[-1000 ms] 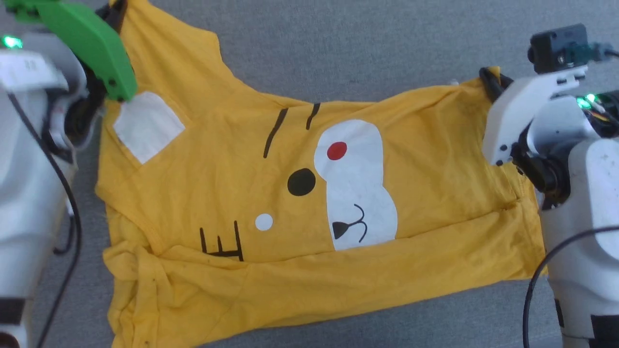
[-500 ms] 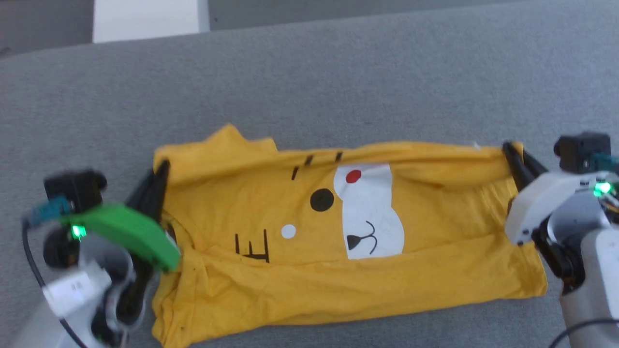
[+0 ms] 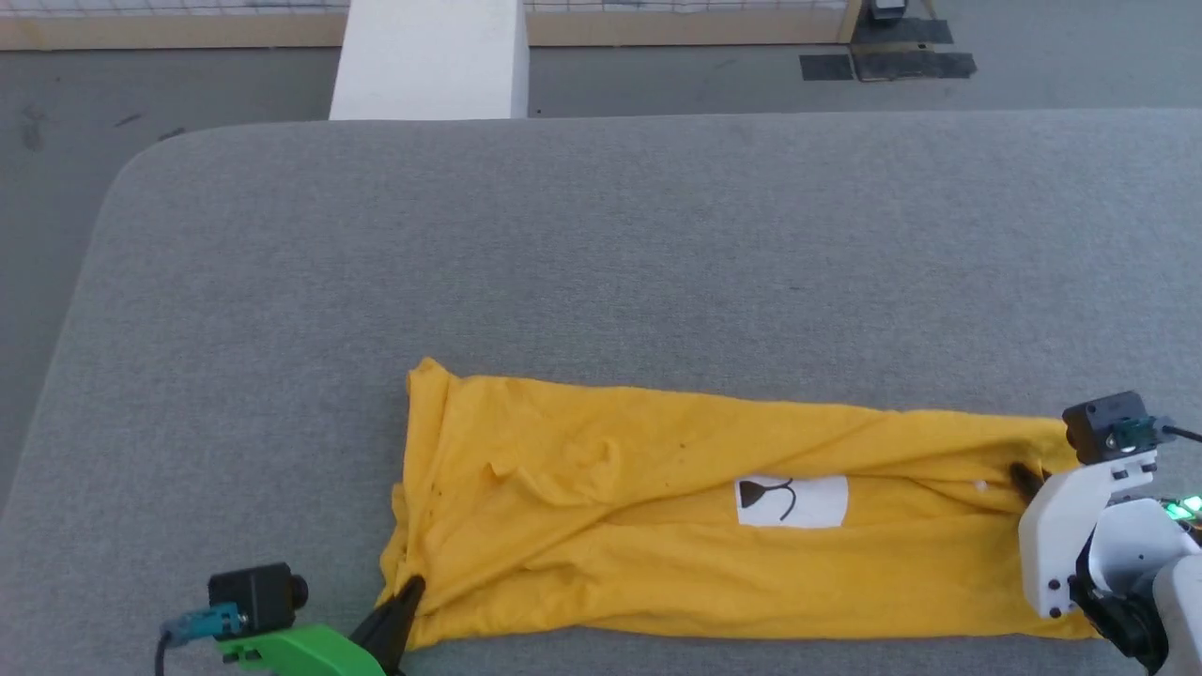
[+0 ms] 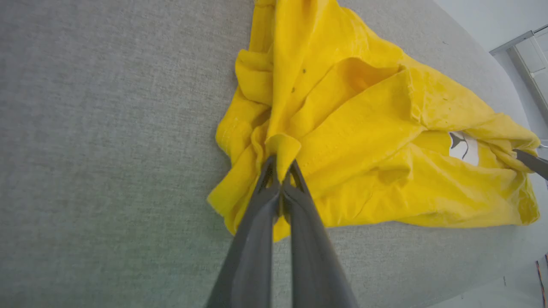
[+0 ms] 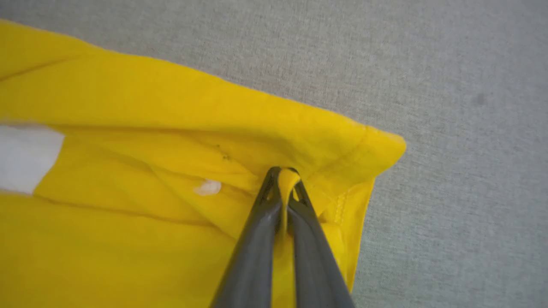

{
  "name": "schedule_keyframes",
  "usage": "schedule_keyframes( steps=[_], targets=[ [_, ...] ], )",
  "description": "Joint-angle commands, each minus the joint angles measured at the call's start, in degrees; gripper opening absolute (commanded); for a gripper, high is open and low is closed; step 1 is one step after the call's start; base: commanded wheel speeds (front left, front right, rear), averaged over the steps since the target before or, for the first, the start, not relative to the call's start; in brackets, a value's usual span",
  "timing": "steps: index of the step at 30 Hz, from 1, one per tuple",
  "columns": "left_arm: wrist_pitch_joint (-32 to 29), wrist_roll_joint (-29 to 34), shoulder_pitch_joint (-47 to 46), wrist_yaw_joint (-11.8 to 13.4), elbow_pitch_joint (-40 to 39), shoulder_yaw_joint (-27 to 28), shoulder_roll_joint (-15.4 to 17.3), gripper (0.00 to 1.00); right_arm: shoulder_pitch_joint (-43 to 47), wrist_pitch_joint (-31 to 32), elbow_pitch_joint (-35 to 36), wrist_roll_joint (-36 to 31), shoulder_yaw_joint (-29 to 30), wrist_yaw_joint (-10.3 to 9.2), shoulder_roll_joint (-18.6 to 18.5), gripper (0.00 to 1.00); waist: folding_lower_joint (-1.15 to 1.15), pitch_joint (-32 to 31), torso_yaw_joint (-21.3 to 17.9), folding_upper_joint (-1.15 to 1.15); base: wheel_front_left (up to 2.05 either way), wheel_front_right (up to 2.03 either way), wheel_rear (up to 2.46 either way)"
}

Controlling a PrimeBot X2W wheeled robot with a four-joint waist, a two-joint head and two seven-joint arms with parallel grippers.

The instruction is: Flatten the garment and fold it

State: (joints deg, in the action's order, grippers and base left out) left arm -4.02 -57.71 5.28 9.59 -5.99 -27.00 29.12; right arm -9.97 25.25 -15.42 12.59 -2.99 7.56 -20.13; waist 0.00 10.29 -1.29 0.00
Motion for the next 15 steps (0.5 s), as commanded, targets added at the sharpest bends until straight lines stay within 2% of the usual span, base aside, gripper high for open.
schedule_keyframes(
  steps=[1, 8, 9, 10, 11, 12, 15],
  targets=[
    [-0.36, -0.47, 0.82, -0.43, 1.14, -0.38, -0.26, 0.0, 0.82, 0.73, -1.07, 0.33, -0.59, -0.08, -0.6, 0.0, 0.0, -0.32, 0.6, 0.0, 0.0, 0.0, 0.0],
    [-0.38, 0.8, 0.07, -0.62, 6.29, -2.1, -1.1, 0.0, 2.17, 5.02, -3.09, 1.4, 0.05, -0.08, -0.41, 0.0, 0.0, -1.17, 1.65, 0.0, 0.0, 0.0, 0.0],
    [-0.05, 1.0, -0.16, -0.69, 6.63, -2.21, -1.38, 0.42, 2.4, 5.13, -3.06, 1.8, 0.64, -0.08, -0.08, 0.0, 0.0, -1.37, 1.75, 0.0, 0.0, 0.0, 0.0],
    [0.09, 1.09, -0.37, -0.8, 6.92, -2.4, -1.72, 0.76, 2.68, 5.19, -2.89, 2.08, 1.28, -0.08, 0.3, 0.08, 0.0, -1.68, 1.9, 0.0, 0.0, 0.0, 0.0],
    [0.35, 1.29, -0.71, -1.0, 7.15, -2.64, -2.1, 1.0, 3.14, 5.16, -2.46, 2.34, 2.06, -0.08, 0.72, 0.82, 0.0, -2.06, 2.12, 0.0, 0.0, 0.0, 0.0],
    [0.76, 1.61, -1.15, -1.23, 7.32, -2.83, -2.45, 1.0, 3.78, 5.24, -2.08, 2.79, 3.13, -0.08, 1.24, 1.0, 0.0, -2.48, 2.36, 0.0, 0.0, 0.0, 0.0],
    [2.64, 2.61, -2.3, -1.85, 7.55, -2.93, -3.34, 1.0, 5.88, 5.84, -0.22, 4.19, 6.0, -0.08, 3.09, 1.0, 0.0, -3.33, 2.75, 0.0, 0.0, 0.0, 0.0]
  ],
)
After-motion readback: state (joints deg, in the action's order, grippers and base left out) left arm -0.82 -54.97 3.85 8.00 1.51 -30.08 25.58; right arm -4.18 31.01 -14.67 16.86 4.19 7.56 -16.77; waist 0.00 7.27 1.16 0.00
